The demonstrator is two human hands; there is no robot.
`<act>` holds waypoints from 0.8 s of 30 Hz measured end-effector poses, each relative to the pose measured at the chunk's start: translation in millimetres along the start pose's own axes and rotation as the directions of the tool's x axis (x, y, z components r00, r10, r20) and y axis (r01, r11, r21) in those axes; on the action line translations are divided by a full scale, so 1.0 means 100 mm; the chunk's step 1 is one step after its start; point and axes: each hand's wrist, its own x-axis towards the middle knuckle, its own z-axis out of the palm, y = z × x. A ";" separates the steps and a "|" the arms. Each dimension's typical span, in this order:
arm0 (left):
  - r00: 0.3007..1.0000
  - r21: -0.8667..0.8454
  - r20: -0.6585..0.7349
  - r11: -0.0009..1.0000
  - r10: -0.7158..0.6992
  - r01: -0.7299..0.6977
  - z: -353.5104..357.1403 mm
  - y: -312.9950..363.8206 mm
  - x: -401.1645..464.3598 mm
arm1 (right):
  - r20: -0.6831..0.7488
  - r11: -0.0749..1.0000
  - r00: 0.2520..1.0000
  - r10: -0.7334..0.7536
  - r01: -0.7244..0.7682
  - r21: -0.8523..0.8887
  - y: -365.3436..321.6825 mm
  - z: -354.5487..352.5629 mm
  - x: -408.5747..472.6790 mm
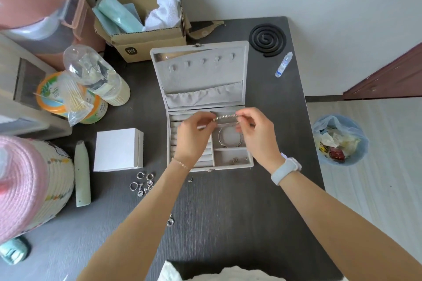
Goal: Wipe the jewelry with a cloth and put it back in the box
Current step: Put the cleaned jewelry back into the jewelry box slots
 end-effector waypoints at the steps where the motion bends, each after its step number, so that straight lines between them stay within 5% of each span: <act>1: 0.999 0.027 -0.031 0.999 0.039 -0.039 0.05 0.03 0.10 | -0.023 0.999 1.000 -0.005 0.005 -0.032 0.02 -0.01 0.08; 8: 0.970 0.413 0.106 0.878 0.219 -0.244 0.27 -0.21 0.47 | 0.060 0.899 0.994 -0.089 0.106 -0.426 0.19 0.04 0.29; 12: 0.920 0.664 0.134 0.655 0.369 -0.359 0.30 -0.34 0.42 | 0.158 0.638 0.949 -0.273 0.302 -0.708 0.24 0.08 0.37; 18: 0.954 0.863 0.236 0.412 0.184 -0.293 0.34 -0.45 0.22 | 0.290 0.424 0.939 -0.185 0.342 -0.839 0.33 0.12 0.33; 21: 0.945 0.843 0.315 0.431 0.089 -0.321 0.35 -0.41 0.19 | 0.332 0.369 0.923 -0.195 0.383 -0.847 0.39 0.10 0.24; 24: 0.944 0.729 0.316 0.611 0.099 -0.308 0.27 -0.39 0.14 | 0.357 0.348 0.916 -0.184 0.401 -0.848 0.44 0.07 0.14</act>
